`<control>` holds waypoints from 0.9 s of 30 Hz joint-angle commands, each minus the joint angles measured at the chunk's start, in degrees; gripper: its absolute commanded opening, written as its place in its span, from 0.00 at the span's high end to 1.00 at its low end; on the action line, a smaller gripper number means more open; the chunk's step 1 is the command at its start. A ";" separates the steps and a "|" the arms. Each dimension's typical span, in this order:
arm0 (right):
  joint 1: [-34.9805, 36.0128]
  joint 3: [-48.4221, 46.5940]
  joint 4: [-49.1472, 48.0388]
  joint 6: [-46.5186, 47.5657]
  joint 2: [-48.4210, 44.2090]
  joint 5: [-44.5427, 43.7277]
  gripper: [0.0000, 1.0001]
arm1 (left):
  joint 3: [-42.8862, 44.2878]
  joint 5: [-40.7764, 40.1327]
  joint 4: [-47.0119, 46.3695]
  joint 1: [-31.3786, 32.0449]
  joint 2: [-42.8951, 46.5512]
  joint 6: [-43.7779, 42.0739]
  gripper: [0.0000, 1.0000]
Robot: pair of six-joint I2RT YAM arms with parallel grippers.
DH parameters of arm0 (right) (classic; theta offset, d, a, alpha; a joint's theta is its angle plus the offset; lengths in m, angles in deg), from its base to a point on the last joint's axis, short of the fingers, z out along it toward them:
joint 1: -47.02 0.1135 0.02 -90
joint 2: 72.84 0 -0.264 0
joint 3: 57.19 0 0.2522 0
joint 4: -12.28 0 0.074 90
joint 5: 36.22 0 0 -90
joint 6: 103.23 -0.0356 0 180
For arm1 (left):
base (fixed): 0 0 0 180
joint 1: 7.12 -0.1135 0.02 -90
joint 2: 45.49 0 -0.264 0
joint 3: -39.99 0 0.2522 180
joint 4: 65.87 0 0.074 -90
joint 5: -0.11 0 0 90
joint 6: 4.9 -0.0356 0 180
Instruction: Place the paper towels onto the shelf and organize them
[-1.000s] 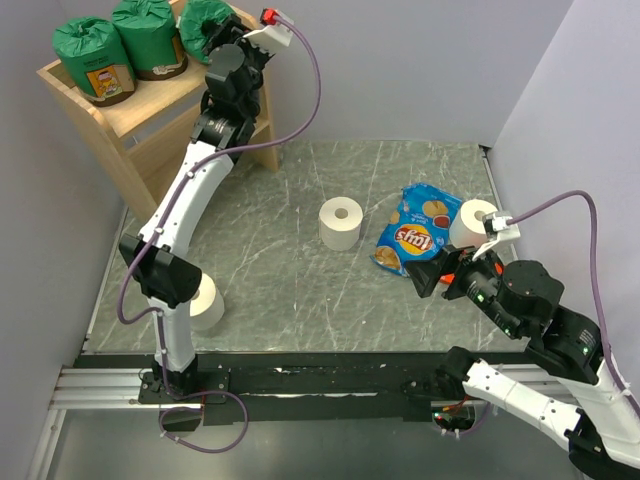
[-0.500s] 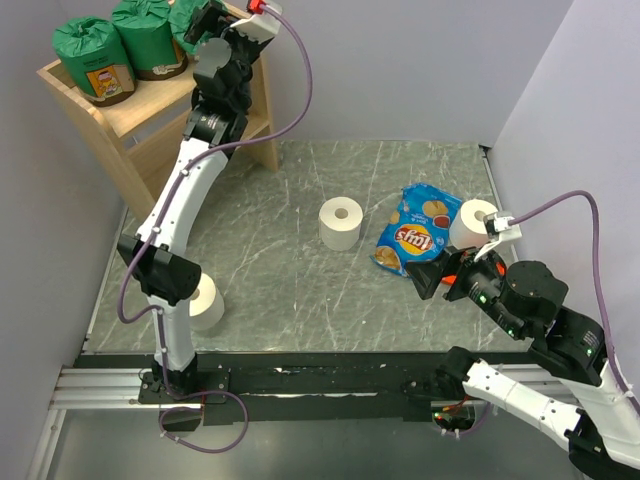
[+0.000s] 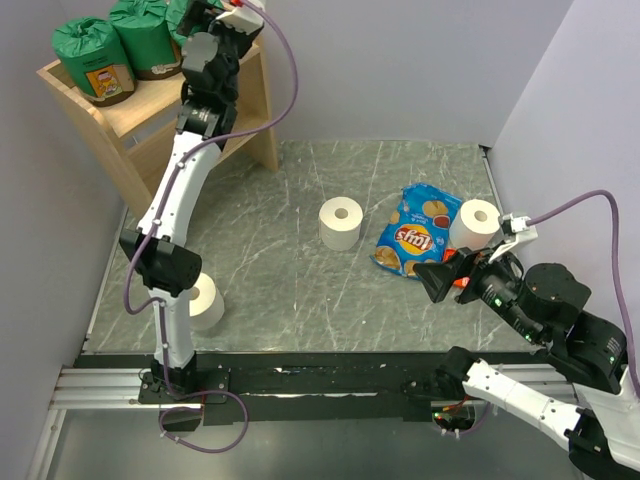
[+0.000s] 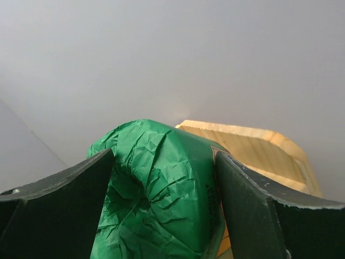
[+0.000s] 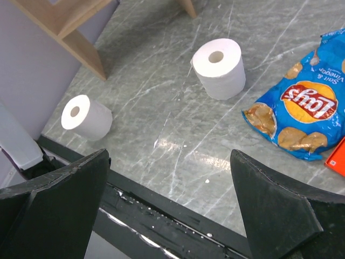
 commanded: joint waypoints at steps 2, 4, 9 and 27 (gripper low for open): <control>0.21 -3.55 0.38 0.95 3.14 0.52 0.00 | 3.62 4.68 -3.57 -1.75 -0.94 6.03 0.18; 0.21 -3.38 0.47 0.69 3.58 -0.17 0.00 | 3.62 5.21 -3.92 -1.84 -1.11 7.17 0.15; 0.21 -1.97 -1.73 0.25 4.11 1.93 0.00 | 4.58 5.83 -6.47 -1.84 -1.64 9.73 0.12; 0.21 2.16 -5.77 0.52 5.78 3.34 0.00 | 1.61 17.00 -2.18 -3.87 3.01 21.42 0.09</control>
